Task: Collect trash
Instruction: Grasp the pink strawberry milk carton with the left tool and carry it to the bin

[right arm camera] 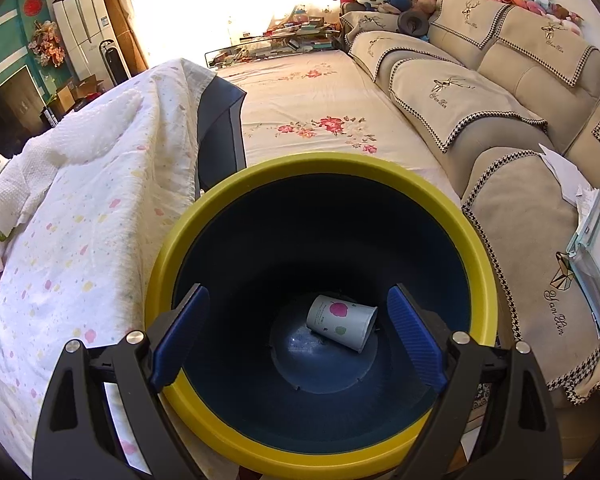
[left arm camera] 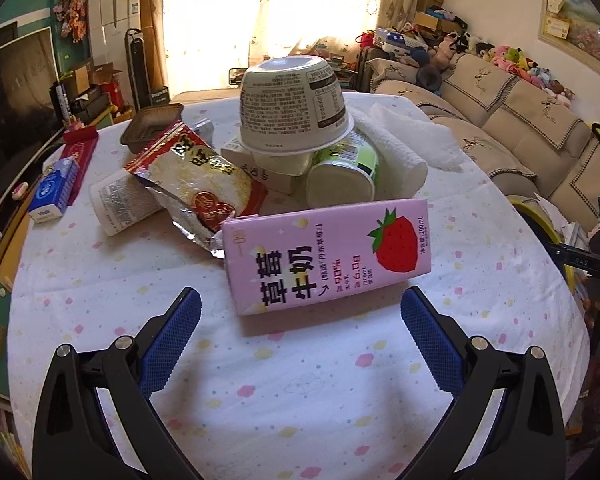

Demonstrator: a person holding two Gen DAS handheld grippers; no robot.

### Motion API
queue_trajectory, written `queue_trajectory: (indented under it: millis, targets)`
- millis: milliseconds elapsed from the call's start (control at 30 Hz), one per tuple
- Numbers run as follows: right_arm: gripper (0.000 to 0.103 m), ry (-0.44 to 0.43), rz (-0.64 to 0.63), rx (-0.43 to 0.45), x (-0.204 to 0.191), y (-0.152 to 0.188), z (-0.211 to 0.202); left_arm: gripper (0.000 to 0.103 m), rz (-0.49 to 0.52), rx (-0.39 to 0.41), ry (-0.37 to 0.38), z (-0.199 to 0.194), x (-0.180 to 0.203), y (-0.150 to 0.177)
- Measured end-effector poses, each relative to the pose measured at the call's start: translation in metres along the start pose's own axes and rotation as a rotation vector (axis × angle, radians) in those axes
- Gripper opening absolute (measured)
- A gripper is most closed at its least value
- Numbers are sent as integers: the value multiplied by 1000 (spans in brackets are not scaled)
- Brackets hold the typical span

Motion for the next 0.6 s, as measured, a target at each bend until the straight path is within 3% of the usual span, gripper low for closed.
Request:
queue_trajectory:
  millis: [167,433,500,600]
  targets:
    - [86,-5,3,7,-1,-1,-3,99,22,-41,95,5,24,6]
    - [86,-19,5,13,0,-1,-5,99,131,-92,338,-31,103,39]
    - [86,-20,8,15,0,-1,-6,99,147,-76,332,-39,110,38]
    - [86,-22,13,17,2,0,-6,99,160,-32,253,-46,102,28]
Point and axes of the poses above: each gripper's, at about its wrist camera, not at the fingertips, and z roughly the way its jaws point, x to its right, y to its underside, the point moved 8 cm from there along z, roughly the way its jaws point, and after that the axes turned 7 degrees about -z, right-handed, at the moved point
